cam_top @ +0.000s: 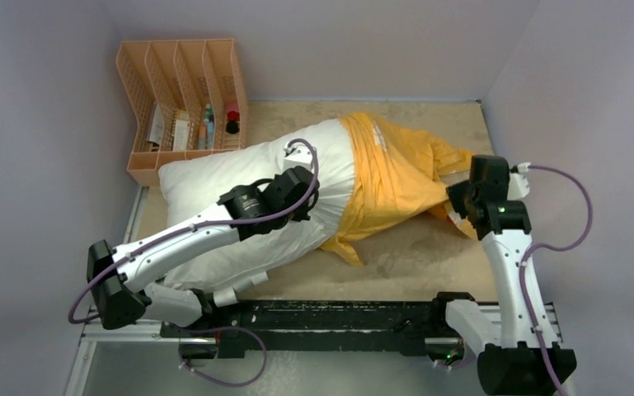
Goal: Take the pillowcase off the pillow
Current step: Remove the pillow from the pillowcase.
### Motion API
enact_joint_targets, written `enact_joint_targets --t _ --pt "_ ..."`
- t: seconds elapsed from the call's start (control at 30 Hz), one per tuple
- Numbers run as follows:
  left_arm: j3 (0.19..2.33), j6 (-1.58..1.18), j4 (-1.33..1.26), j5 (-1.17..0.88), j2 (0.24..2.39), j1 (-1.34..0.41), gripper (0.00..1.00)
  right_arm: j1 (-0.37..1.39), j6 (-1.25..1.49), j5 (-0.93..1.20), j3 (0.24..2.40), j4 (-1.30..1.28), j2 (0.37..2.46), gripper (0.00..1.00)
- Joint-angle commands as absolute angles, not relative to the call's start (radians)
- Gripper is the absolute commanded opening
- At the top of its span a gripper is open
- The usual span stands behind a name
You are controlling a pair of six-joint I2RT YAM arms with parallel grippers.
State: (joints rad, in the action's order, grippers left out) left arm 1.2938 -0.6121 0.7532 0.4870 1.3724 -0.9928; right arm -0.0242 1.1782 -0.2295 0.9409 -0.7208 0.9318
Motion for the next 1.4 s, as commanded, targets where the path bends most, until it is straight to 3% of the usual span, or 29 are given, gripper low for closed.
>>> enact_joint_targets --t 0.0,0.27,0.43,0.47,0.7,0.83,0.97,1.17,1.37 --pt "1.191 -0.676 0.872 0.583 1.254 -0.959 0.0 -0.102 0.935 -0.567 1.169 -0.734 0.967 0.0" --pt "1.1 -0.745 0.963 0.627 1.131 -0.939 0.0 -0.167 0.8 -0.435 1.336 -0.718 1.079 0.0" --pt "1.1 -0.715 0.892 0.561 1.112 -0.94 0.0 -0.167 0.7 -0.101 1.28 -0.614 1.084 0.0" --pt "1.101 -0.714 0.874 0.543 1.119 -0.94 0.0 -0.167 0.675 -0.048 1.25 -0.587 1.078 0.03" --pt "1.101 -0.699 0.804 0.468 1.161 -0.941 0.0 -0.162 0.585 0.432 1.017 -0.545 1.073 0.57" --pt "1.1 -0.694 0.796 0.457 1.167 -0.94 0.0 -0.098 0.627 0.597 0.838 -0.416 1.057 0.75" --pt "1.103 -0.69 0.793 0.443 1.178 -0.941 0.0 0.036 0.688 0.585 0.8 -0.329 1.101 0.85" --pt "1.098 -0.706 0.788 0.447 1.166 -0.941 0.0 0.054 0.766 0.622 0.829 -0.161 1.115 0.88" --pt "1.105 -0.708 0.791 0.452 1.171 -0.941 0.0 0.109 0.673 0.687 0.898 -0.176 1.156 0.88"
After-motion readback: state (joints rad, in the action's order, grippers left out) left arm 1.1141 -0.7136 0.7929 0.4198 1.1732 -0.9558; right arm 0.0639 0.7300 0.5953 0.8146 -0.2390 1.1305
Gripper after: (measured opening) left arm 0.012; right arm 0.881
